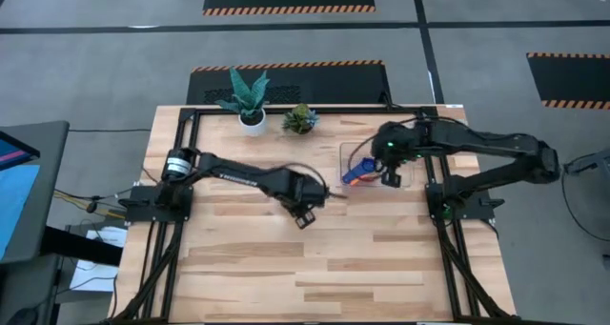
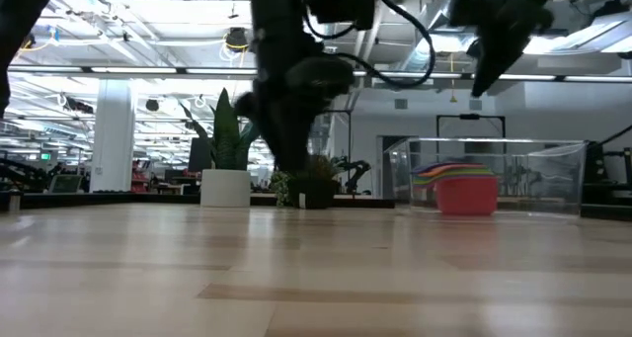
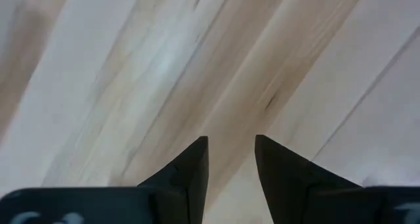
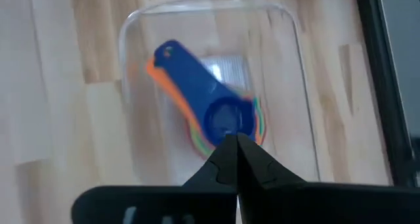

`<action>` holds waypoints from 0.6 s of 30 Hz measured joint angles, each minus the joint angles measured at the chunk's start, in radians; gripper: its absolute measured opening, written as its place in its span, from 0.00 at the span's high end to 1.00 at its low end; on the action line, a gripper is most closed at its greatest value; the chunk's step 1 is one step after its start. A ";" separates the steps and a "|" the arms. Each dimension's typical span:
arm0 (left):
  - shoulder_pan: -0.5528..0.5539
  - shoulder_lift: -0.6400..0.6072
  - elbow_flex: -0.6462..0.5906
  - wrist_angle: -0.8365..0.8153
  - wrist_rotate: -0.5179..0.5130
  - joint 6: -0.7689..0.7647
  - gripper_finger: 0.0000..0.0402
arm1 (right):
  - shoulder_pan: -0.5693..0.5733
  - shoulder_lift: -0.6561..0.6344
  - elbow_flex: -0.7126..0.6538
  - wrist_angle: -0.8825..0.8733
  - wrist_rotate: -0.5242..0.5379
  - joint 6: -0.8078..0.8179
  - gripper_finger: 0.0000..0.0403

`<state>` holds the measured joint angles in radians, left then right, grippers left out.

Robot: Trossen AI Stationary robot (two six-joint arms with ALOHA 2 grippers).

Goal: Nest measuring cups in basket
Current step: Adjust the stacked measuring cups in the transparent bin

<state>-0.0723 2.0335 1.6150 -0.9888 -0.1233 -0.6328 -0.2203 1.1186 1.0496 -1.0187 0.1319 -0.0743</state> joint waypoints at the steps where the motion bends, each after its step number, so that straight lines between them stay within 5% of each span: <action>1: -0.016 -0.002 0.000 -0.029 -0.026 -0.022 0.72 | -0.012 0.018 -0.006 0.024 -0.004 -0.023 0.98; 8: -0.118 -0.045 -0.001 -0.170 -0.180 -0.177 0.72 | -0.064 0.151 -0.047 0.263 -0.182 -0.177 0.97; 18: -0.157 -0.061 0.000 -0.322 -0.240 -0.290 0.72 | -0.091 0.363 -0.058 0.414 -0.175 -0.274 0.98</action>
<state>-0.2294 1.9720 1.6146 -1.3109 -0.3636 -0.9231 -0.3111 1.4811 0.9915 -0.6042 -0.0434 -0.3487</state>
